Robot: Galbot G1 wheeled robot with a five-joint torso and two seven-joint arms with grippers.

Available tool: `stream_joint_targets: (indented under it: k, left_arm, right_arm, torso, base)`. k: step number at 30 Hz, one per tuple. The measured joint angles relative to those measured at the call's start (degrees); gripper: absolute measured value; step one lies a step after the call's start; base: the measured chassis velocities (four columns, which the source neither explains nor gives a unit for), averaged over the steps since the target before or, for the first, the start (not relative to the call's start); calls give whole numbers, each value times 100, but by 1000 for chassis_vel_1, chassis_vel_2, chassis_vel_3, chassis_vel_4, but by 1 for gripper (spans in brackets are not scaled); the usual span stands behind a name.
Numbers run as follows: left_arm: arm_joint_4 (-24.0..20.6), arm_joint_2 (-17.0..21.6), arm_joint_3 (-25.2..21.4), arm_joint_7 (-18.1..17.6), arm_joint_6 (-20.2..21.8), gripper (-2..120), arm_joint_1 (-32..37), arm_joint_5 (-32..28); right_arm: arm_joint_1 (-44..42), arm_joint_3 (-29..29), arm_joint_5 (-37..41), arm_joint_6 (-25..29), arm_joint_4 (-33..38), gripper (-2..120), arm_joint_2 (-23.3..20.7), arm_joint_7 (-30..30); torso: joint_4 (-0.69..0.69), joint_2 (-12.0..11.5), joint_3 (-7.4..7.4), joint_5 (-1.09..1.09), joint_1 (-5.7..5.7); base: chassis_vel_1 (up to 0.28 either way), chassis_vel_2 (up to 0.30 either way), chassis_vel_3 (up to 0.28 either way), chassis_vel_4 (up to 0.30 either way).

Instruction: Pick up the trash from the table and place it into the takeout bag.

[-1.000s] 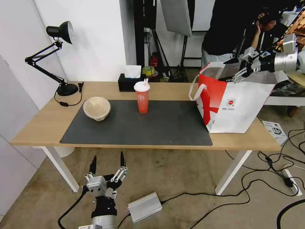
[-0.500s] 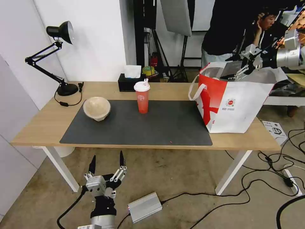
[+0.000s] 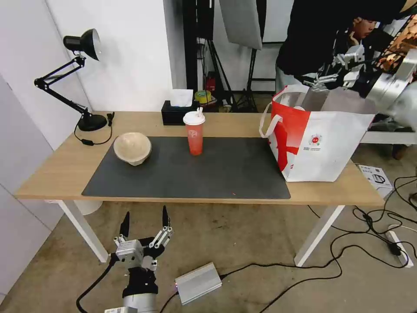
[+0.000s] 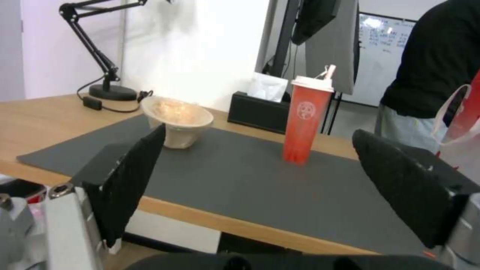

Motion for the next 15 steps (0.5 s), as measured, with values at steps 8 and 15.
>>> stream_joint_targets:
  k: [8,15]
  left_arm:
    - [0,-2,-5,-4,2,100,-5,-2]
    - [-9,-2,-12,-5,2,100,-9,-1]
  right_arm:
    - [-1031,601,167,492,1134,100,-120,1474]
    - [-2025,961,-761,1016,2512,100,286,4294]
  torso:
    - [1,0,0,-1,0]
    - [2,0,0,-2,0]
  base:
    - [0,0,0,0]
    - [0,0,0,0]
